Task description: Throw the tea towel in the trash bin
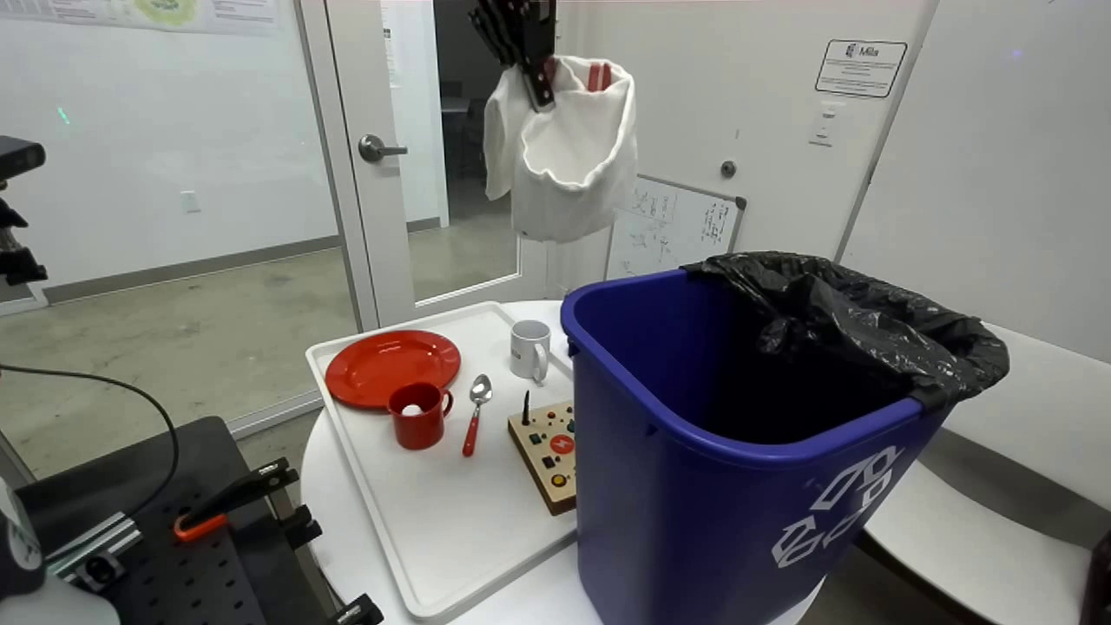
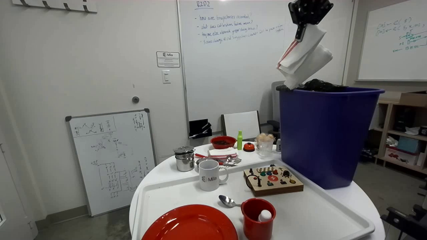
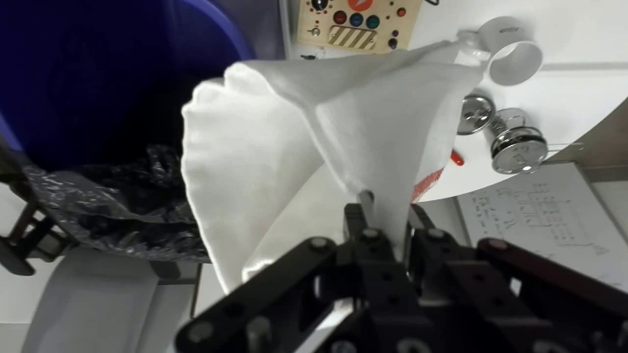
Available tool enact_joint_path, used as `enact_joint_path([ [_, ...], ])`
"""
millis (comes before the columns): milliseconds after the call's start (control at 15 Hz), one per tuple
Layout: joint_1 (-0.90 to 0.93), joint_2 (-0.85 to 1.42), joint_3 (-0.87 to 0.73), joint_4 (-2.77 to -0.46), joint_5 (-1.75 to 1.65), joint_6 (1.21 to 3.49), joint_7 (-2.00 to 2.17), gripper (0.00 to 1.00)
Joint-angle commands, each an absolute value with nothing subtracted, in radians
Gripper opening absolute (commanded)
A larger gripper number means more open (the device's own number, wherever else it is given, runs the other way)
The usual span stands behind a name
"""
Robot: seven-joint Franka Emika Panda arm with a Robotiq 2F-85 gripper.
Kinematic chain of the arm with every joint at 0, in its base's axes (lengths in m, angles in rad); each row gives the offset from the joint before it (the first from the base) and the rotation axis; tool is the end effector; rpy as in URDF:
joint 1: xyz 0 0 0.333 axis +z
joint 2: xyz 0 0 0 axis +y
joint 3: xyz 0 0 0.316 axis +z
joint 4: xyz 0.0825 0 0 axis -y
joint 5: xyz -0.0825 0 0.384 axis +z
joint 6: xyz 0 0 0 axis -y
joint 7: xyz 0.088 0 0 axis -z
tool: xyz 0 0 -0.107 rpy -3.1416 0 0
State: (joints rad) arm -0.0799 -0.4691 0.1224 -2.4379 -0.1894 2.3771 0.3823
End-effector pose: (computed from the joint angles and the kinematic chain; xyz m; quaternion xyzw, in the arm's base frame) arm 0.4401 0.0210 0.5148 0.9679 -0.1125 0.2160 0.0619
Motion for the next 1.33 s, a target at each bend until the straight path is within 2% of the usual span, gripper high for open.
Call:
enact_joint_path([
  [0,-0.184,-0.556,0.161,-2.493,-0.271,2.369,0.542,0.11],
  [467,-0.365,-0.617,0.174,-2.502,-0.377,2.308,0.787,0.11],
  [733,-0.44,-0.569,0.23,-2.488,-0.492,2.277,1.019,0.11],
  [1267,-0.364,-0.312,0.244,-2.467,-0.69,2.299,1.373,0.11],
])
